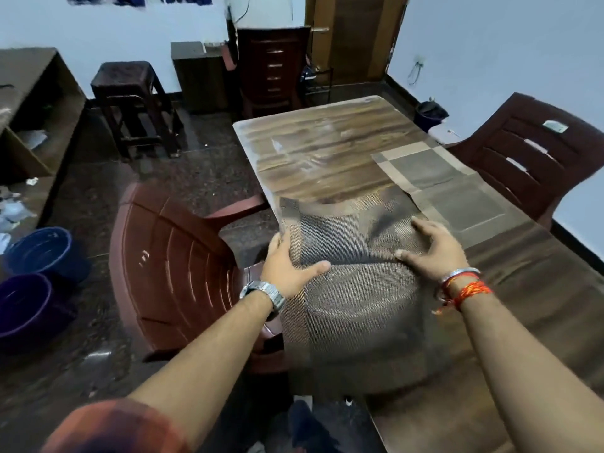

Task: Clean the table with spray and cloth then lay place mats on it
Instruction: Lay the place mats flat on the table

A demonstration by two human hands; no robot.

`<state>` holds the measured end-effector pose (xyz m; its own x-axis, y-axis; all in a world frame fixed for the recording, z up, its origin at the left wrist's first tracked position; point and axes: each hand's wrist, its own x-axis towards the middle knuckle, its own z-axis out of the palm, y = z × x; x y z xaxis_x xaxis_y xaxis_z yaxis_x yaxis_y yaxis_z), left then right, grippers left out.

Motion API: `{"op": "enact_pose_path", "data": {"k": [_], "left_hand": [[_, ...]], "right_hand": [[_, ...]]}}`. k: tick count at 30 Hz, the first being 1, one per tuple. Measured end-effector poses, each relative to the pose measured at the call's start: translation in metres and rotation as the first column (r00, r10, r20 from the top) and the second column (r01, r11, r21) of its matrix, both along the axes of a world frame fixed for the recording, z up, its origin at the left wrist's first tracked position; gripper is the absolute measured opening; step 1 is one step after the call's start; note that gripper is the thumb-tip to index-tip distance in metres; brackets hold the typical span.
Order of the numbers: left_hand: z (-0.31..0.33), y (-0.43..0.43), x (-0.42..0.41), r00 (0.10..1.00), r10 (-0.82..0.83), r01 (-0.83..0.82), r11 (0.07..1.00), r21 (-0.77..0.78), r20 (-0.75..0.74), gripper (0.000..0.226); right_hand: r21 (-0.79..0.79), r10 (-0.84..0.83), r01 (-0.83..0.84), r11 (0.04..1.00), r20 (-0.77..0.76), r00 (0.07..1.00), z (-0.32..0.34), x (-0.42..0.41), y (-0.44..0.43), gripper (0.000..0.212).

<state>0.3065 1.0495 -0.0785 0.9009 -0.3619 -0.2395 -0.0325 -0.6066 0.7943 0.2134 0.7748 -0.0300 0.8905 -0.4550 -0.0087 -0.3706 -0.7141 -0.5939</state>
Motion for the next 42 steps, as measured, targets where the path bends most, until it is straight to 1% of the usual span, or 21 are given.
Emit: {"op": "enact_pose_path", "data": {"k": [2,3,4,5,6,7,8,10,12,13,14,16,18,22,29,36,42], "left_hand": [[-0.014,-0.011,0.017,1.000,0.019,-0.019,1.000,0.001,-0.006,0.127],[-0.020,-0.016,0.023,1.000,0.021,-0.021,1.000,0.022,-0.018,0.125],[-0.027,-0.024,0.031,0.999,0.026,-0.024,0.997,0.071,-0.025,0.122],[-0.034,-0.031,0.039,0.999,0.027,-0.023,0.989,0.143,-0.029,0.117],[-0.042,-0.038,0.049,0.999,0.013,-0.005,0.972,0.234,-0.036,0.112],[-0.051,-0.044,0.058,0.998,-0.021,0.038,0.944,0.328,-0.053,0.108],[-0.059,-0.048,0.062,0.994,-0.076,0.102,0.905,0.412,-0.078,0.103],[-0.079,-0.057,0.066,0.972,-0.202,0.233,0.823,0.519,-0.117,0.099],[-0.097,-0.064,0.064,0.929,-0.328,0.366,0.738,0.567,-0.171,0.097],[-0.104,-0.066,0.061,0.903,-0.380,0.422,0.695,0.582,-0.201,0.097],[-0.111,-0.067,0.062,0.881,-0.418,0.462,0.652,0.601,-0.222,0.097],[-0.120,-0.070,0.065,0.864,-0.455,0.474,0.590,0.654,-0.215,0.099],[-0.122,-0.074,0.071,0.861,-0.468,0.464,0.568,0.679,-0.197,0.100],[-0.122,-0.084,0.079,0.867,-0.456,0.463,0.585,0.666,-0.202,0.106],[-0.123,-0.096,0.095,0.886,-0.421,0.436,0.620,0.652,-0.192,0.104],[-0.131,-0.102,0.107,0.890,-0.417,0.425,0.616,0.663,-0.183,0.106],[-0.135,-0.105,0.111,0.902,-0.408,0.391,0.625,0.676,-0.145,0.106]], "right_hand": [[-0.079,0.036,-0.036,0.996,0.002,0.999,-0.014,0.034,-0.006,0.075],[-0.125,0.008,-0.007,0.992,0.007,1.000,-0.021,0.046,-0.008,0.076],[-0.206,-0.048,0.046,0.977,-0.004,0.999,-0.030,0.058,-0.009,0.077],[-0.310,-0.116,0.095,0.946,-0.051,0.992,-0.039,0.068,-0.009,0.077],[-0.381,-0.165,0.105,0.919,-0.127,0.978,-0.050,0.076,-0.006,0.076],[-0.387,-0.172,0.072,0.919,-0.229,0.958,-0.061,0.085,-0.002,0.074],[-0.335,-0.132,0.013,0.942,-0.336,0.932,-0.073,0.091,0.006,0.073],[-0.176,-0.020,-0.083,0.981,-0.518,0.855,-0.104,0.100,0.017,0.075],[-0.048,0.025,-0.071,0.996,-0.628,0.777,-0.134,0.103,0.031,0.081],[-0.024,0.026,-0.054,0.998,-0.654,0.756,-0.145,0.103,0.036,0.084],[-0.027,0.017,-0.046,0.999,-0.662,0.750,-0.155,0.105,0.040,0.086],[-0.069,-0.012,-0.043,0.997,-0.641,0.767,-0.165,0.112,0.042,0.088],[-0.089,-0.025,-0.037,0.995,-0.614,0.789,-0.168,0.120,0.038,0.089],[-0.119,-0.039,-0.042,0.992,-0.608,0.793,-0.173,0.134,0.028,0.092],[-0.140,-0.024,-0.073,0.987,-0.590,0.807,-0.174,0.160,0.014,0.091],[-0.149,-0.030,-0.072,0.986,-0.589,0.808,-0.173,0.170,0.011,0.093],[-0.153,-0.034,-0.068,0.986,-0.579,0.815,-0.176,0.177,0.006,0.093]]}}
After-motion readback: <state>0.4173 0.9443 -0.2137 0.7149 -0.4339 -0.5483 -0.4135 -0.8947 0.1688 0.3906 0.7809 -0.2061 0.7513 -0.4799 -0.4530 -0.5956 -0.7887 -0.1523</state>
